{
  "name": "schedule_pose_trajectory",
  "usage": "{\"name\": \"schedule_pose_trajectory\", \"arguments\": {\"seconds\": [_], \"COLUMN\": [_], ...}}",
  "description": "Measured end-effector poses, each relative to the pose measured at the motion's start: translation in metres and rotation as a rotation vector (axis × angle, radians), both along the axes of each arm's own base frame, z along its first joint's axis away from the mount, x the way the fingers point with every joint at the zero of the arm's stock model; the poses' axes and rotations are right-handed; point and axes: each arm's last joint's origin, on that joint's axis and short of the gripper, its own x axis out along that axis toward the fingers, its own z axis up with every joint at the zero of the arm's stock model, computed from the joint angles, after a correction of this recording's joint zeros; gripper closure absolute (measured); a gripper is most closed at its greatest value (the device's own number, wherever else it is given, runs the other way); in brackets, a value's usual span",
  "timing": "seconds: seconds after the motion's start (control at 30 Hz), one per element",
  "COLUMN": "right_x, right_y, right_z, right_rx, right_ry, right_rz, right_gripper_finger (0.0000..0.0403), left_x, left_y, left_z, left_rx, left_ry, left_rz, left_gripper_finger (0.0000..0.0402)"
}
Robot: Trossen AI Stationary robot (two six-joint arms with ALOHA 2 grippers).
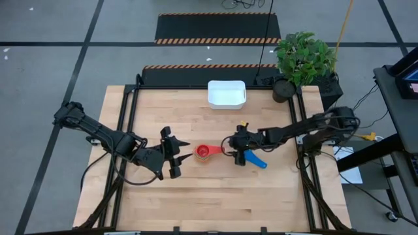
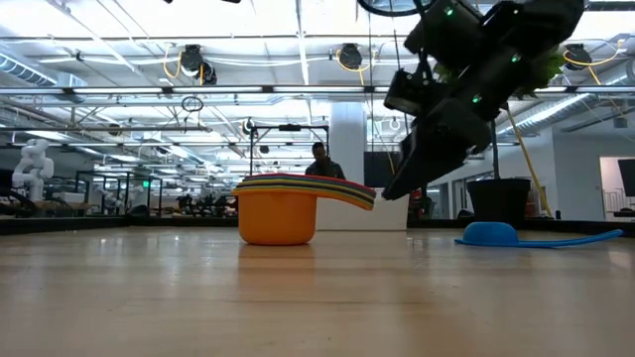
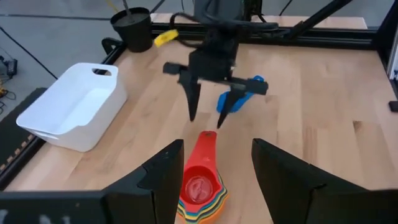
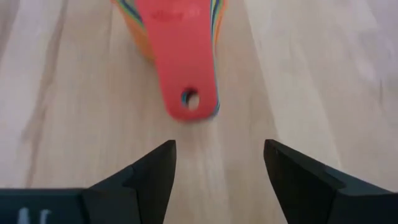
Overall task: Nest measuring cups in basket
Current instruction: Stack the blue measuring cup into the red measuring cup
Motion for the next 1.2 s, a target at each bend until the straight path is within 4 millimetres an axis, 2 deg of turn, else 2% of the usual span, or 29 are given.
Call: {"name": "schedule_pose_trajectory", "arguments": {"seconds": [0.2, 0.33, 0.5, 0.63, 0.93, 1.1, 1.2], "right_x": [-0.024, -0.043, -0.066, -0.082, -0.111, -0.121, -0.127], "right_y": [0.005, 0.014, 0.036, 0.059, 0.098, 0.107, 0.106], "right_z": [0.013, 0.018, 0.022, 0.020, 0.009, 0.006, 0.001], "right_rx": [0.075, 0.117, 0.182, 0.204, 0.010, -0.101, -0.164], "right_ry": [0.116, 0.222, 0.320, 0.322, 0.303, 0.269, 0.270], "right_rz": [-0.063, -0.100, -0.148, -0.106, 0.049, 0.117, 0.114], "right_gripper_finger": [0.0166, 0.0166, 0.0166, 0.0166, 0.0185, 0.0193, 0.0193], "left_x": [0.005, 0.016, 0.033, 0.045, 0.053, 0.048, 0.045], "left_y": [-0.004, -0.014, -0.029, -0.040, -0.057, -0.066, -0.072], "left_z": [-0.005, -0.011, -0.015, -0.019, -0.021, -0.020, -0.018], "left_rx": [-0.072, -0.127, -0.199, -0.255, -0.314, -0.352, -0.356], "left_ry": [-0.016, -0.058, -0.147, -0.212, -0.296, -0.308, -0.332], "left_rz": [0.035, 0.037, -0.013, -0.055, -0.104, -0.115, -0.129], "left_gripper_finger": [0.0211, 0.0211, 0.0211, 0.0211, 0.0211, 0.0211, 0.0211]}}
